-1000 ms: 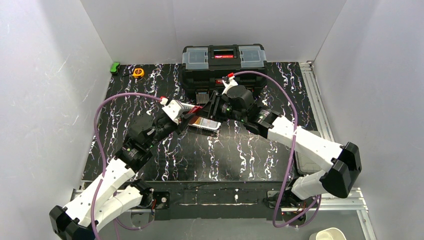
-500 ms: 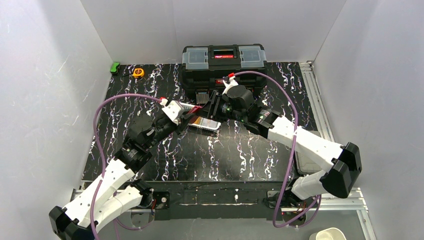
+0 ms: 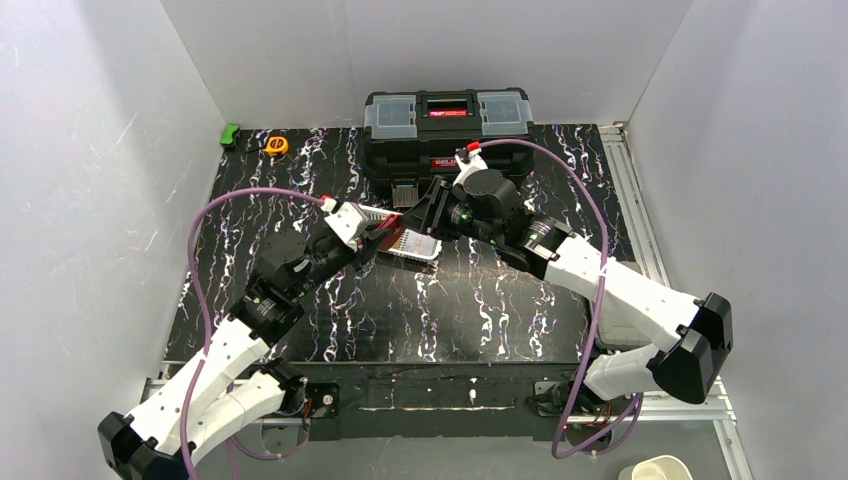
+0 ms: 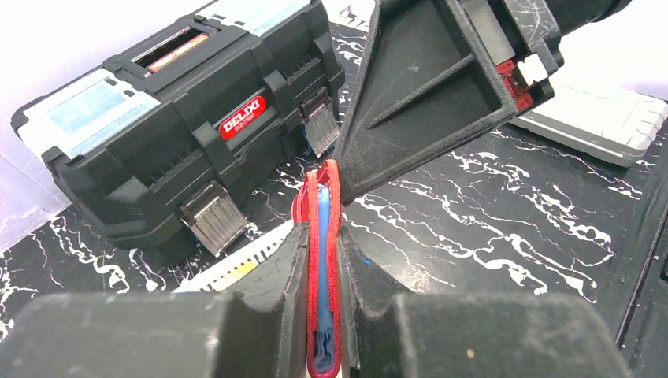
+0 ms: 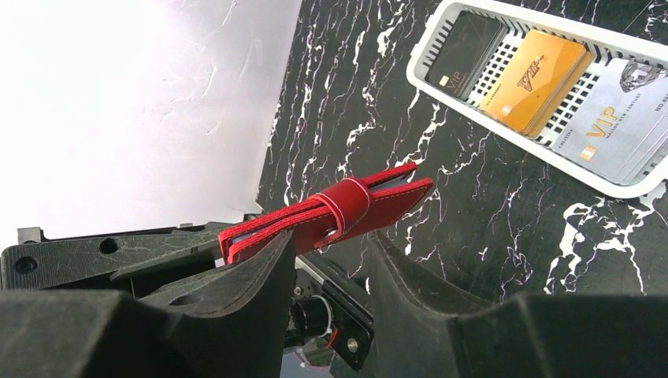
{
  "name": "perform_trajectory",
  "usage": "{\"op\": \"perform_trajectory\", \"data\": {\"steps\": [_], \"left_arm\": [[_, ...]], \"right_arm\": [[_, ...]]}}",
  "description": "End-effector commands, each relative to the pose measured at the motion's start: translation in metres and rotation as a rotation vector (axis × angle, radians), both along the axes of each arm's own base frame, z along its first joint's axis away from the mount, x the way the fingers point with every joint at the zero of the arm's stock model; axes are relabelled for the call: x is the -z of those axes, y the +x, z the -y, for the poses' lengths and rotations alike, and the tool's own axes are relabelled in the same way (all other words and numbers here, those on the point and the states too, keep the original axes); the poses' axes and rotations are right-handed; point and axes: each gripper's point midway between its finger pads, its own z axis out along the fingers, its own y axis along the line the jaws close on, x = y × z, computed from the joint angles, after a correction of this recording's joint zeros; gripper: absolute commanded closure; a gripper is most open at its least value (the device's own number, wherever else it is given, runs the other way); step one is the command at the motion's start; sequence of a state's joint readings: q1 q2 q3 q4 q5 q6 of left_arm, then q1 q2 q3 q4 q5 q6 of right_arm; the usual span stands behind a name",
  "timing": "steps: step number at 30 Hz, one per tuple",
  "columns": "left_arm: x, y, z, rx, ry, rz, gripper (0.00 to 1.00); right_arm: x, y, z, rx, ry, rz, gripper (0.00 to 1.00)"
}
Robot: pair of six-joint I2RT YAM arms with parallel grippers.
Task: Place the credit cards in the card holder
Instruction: Open the card holder at the center of the board.
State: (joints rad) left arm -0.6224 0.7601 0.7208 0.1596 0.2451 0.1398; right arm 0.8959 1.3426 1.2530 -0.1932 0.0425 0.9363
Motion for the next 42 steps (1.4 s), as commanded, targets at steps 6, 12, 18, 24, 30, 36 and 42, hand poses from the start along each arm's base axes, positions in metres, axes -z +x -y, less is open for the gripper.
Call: {"op": "perform_trajectory", "data": {"steps": [6, 12, 18, 24, 30, 36, 42], "left_arm": [[-0.005, -0.014, 0.008, 0.069, -0.025, -0.002, 1.00], [-0.006, -0.013, 0.009, 0.068, -0.029, 0.000, 1.00], [-0.008, -0.014, 0.008, 0.065, -0.032, 0.005, 1.00], [-0.010, -0.011, 0.009, 0.058, -0.043, 0.007, 1.00], [-0.017, -0.002, 0.013, 0.041, -0.066, 0.013, 1.00], [-0.016, 0.007, 0.012, -0.001, -0.080, -0.003, 1.00], [-0.021, 0.013, 0.012, -0.021, -0.087, 0.014, 1.00]], "right_arm": [[-0.014, 0.015, -0.008, 0.034, 0.012, 0.004, 0.58], [-0.007, 0.019, -0.010, 0.054, -0.038, -0.021, 0.63], [0.000, 0.019, -0.015, 0.053, -0.077, -0.029, 0.62], [0.005, 0.014, -0.028, 0.030, -0.137, -0.041, 0.58], [0.010, 0.008, -0.041, 0.008, -0.169, -0.065, 0.61], [0.007, 0.007, -0.049, 0.008, -0.159, -0.077, 0.67], [0.003, 0.009, -0.060, -0.013, -0.150, -0.074, 0.99]]}}
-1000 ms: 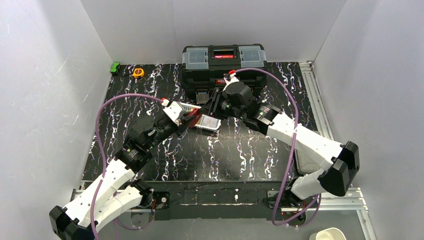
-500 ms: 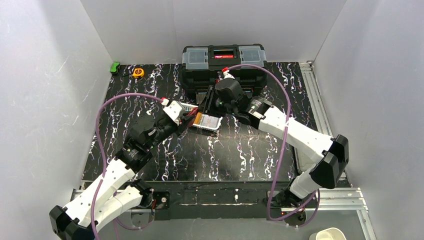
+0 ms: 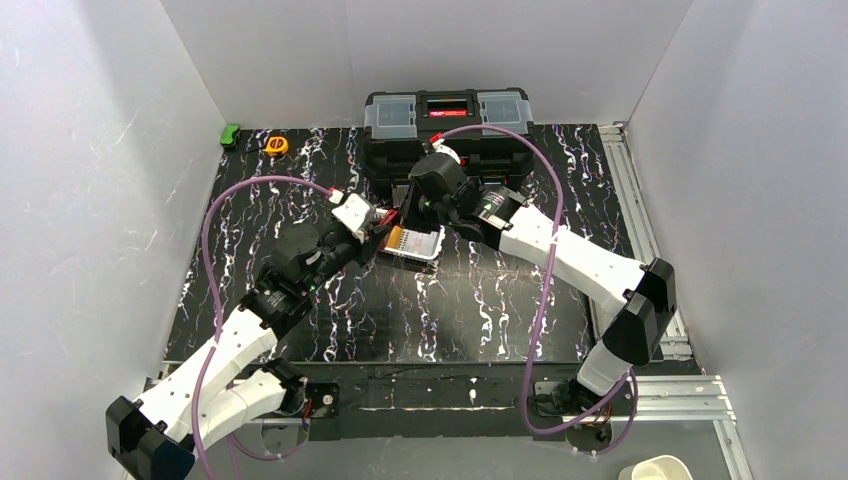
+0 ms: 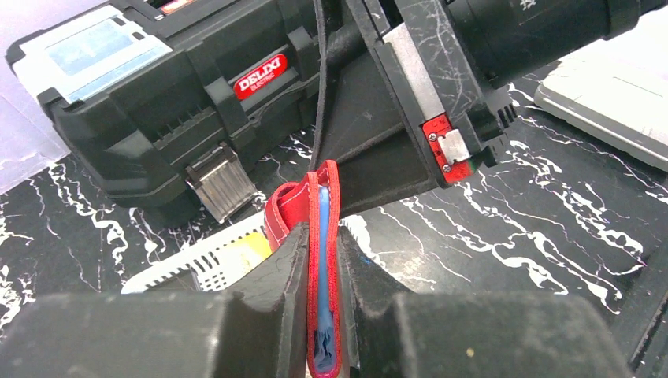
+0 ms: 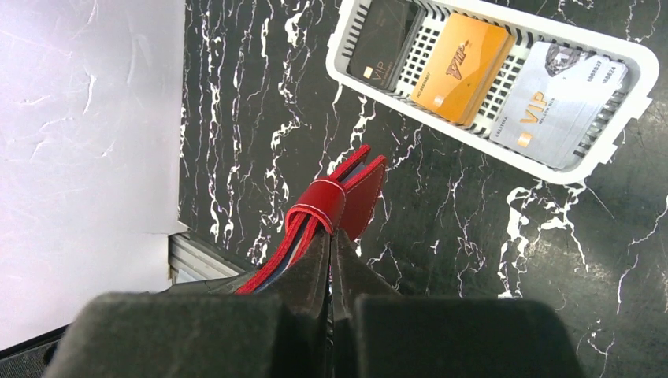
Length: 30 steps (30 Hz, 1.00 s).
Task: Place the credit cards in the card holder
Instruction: Open the card holder at the center of the board.
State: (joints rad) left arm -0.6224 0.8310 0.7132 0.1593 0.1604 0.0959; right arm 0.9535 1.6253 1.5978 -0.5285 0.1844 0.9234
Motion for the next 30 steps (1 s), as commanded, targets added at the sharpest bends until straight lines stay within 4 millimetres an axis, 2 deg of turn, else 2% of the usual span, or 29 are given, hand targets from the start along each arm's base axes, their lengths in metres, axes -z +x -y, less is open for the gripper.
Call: {"op": "perform_trajectory", "data": {"steps": [1, 11, 18, 23, 30], "left_arm": [[-0.048, -0.006, 0.013, 0.056, -0.107, 0.112, 1.00], [-0.067, -0.013, 0.001, 0.025, -0.122, 0.130, 1.00], [-0.065, -0.024, 0.001, 0.080, -0.070, 0.171, 1.00], [-0.063, -0.034, 0.000, 0.128, -0.019, 0.205, 1.00], [-0.058, -0.034, -0.010, 0.104, 0.048, 0.234, 1.00]], "right_arm": [[-0.033, -0.012, -0.030, -0.072, 0.109, 0.019, 0.99], [-0.023, -0.011, 0.006, -0.047, -0.021, 0.168, 0.99], [-0.012, -0.021, 0.020, -0.120, -0.212, 0.275, 0.99], [-0.006, -0.026, 0.039, -0.177, -0.332, 0.327, 0.99], [-0.008, -0.035, 0.066, -0.227, -0.450, 0.363, 0.99]]}}
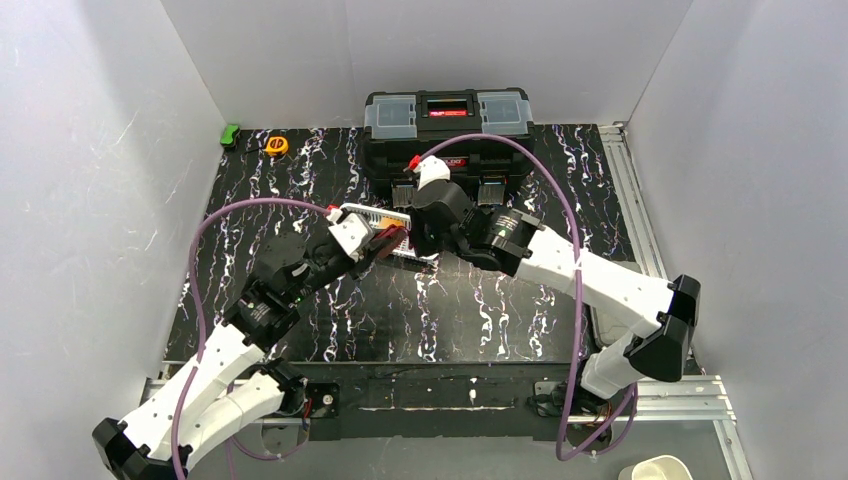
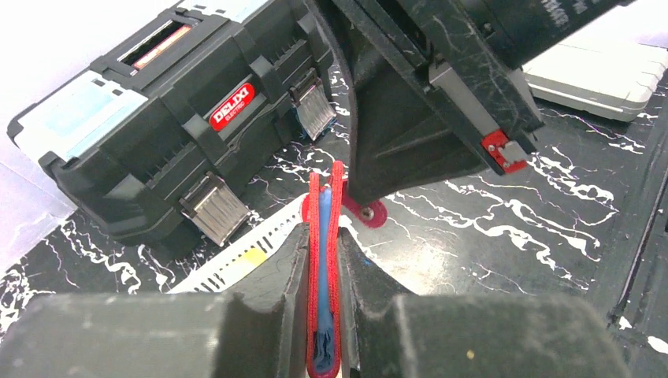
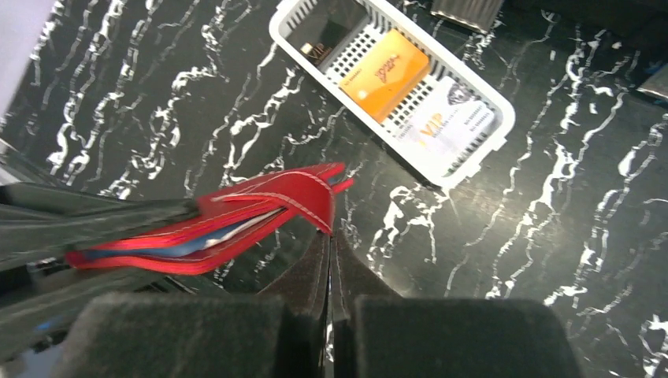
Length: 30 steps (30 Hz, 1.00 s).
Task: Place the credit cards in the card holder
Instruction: Open the card holder at the center of the board.
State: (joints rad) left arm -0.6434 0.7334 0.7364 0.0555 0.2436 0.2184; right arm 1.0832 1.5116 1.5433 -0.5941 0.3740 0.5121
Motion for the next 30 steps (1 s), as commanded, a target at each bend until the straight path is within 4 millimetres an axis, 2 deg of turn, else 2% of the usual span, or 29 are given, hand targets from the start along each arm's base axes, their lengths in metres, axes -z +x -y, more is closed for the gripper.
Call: {"op": "perform_trajectory", "data": {"steps": [1, 6, 9, 10, 11, 14, 17, 19, 22, 28, 30], "left_arm": [[-0.041, -0.005, -0.010, -0.010, -0.023, 0.134, 1.00], [-0.038, -0.009, -0.010, 0.002, -0.018, 0.125, 1.00], [-0.031, -0.019, -0.004, 0.064, -0.008, 0.094, 1.00], [-0.031, -0.023, -0.001, 0.094, -0.007, 0.094, 1.00], [-0.021, -0.029, 0.002, 0.134, 0.020, 0.068, 1.00], [-0.007, -0.052, 0.013, 0.274, 0.055, -0.001, 1.00], [0.008, -0.076, 0.023, 0.416, 0.056, -0.096, 1.00], [0.014, -0.087, 0.028, 0.477, 0.045, -0.149, 0.97], [0.018, -0.094, 0.033, 0.531, 0.030, -0.170, 0.95], [0.014, -0.103, 0.037, 0.631, 0.063, -0.136, 0.91], [0.014, -0.104, 0.039, 0.645, 0.061, -0.163, 0.90]], "right_arm": [[0.001, -0.003, 0.038, -0.003, -0.151, 0.057, 0.99], [0.004, -0.015, 0.048, -0.024, -0.173, 0.054, 0.99], [-0.008, -0.018, 0.048, -0.073, -0.149, 0.094, 0.99], [-0.015, -0.020, 0.048, -0.099, -0.138, 0.110, 0.92], [-0.020, -0.021, 0.050, -0.119, -0.137, 0.124, 0.83], [-0.025, -0.021, 0.063, -0.141, -0.131, 0.128, 0.72], [-0.028, -0.027, 0.068, -0.189, -0.086, 0.097, 0.59], [-0.027, -0.037, 0.067, -0.237, -0.065, 0.074, 0.51], [-0.028, -0.057, 0.063, -0.338, -0.013, 0.045, 0.46], [-0.050, -0.114, 0.054, -0.646, 0.196, 0.095, 0.38], [-0.052, -0.123, 0.054, -0.688, 0.243, 0.115, 0.32]]}}
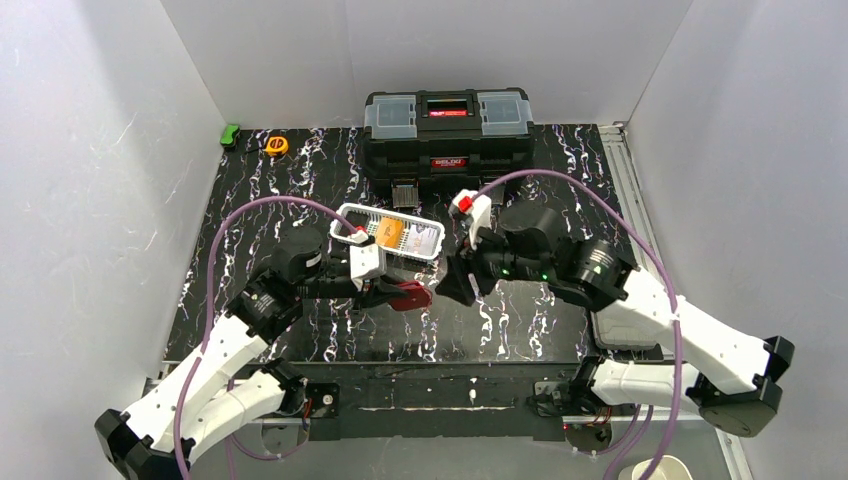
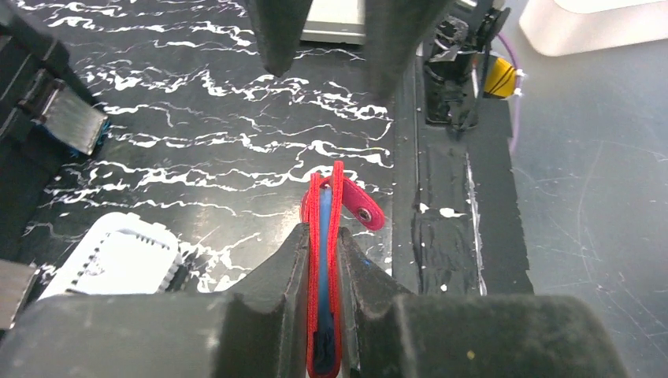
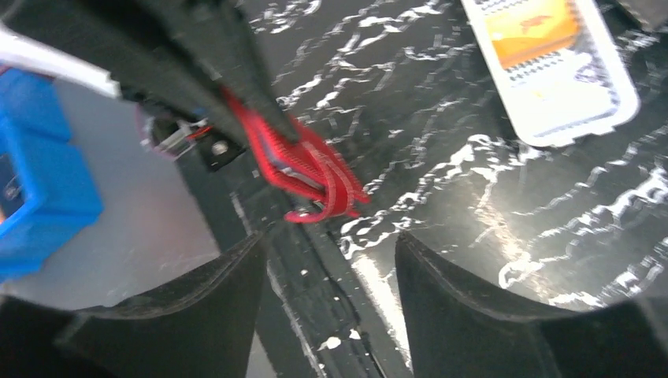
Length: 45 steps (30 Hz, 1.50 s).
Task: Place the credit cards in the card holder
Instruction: Open the card holder at the center of the board.
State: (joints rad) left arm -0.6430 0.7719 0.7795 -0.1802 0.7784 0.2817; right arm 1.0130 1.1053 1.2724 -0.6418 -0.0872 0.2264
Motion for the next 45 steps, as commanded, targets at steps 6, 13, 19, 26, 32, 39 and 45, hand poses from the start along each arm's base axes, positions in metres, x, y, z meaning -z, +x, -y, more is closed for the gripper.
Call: {"op": "perform_trajectory", "data": {"steps": [6, 13, 19, 26, 32, 39, 45], "left_arm": [[-0.021, -0.007, 0.008, 0.064, -0.051, -0.010, 0.90], [-0.027, -0.009, 0.009, 0.072, -0.057, -0.028, 0.90], [-0.027, -0.015, 0.007, 0.096, -0.053, -0.030, 0.91], [-0.021, -0.019, 0.006, 0.113, -0.042, -0.029, 0.91], [-0.025, -0.019, 0.007, 0.118, -0.052, -0.033, 0.91], [-0.023, -0.020, 0.007, 0.122, -0.049, -0.030, 0.91], [-0.027, -0.022, 0.007, 0.140, -0.057, -0.026, 0.91]], "right_arm": [[-0.015, -0.036, -0.022, -0.223, 0.161, -0.008, 0.16], [0.019, -0.016, -0.036, -0.144, -0.005, 0.026, 0.21], [0.032, -0.004, -0.031, -0.097, -0.106, 0.093, 0.31], [0.027, -0.017, -0.018, -0.136, -0.058, 0.112, 0.41], [0.036, -0.018, -0.014, -0.134, -0.094, 0.093, 0.55], [0.020, -0.015, -0.023, -0.108, -0.029, 0.090, 0.35], [0.051, -0.020, -0.018, -0.123, -0.116, 0.036, 0.65]]}}
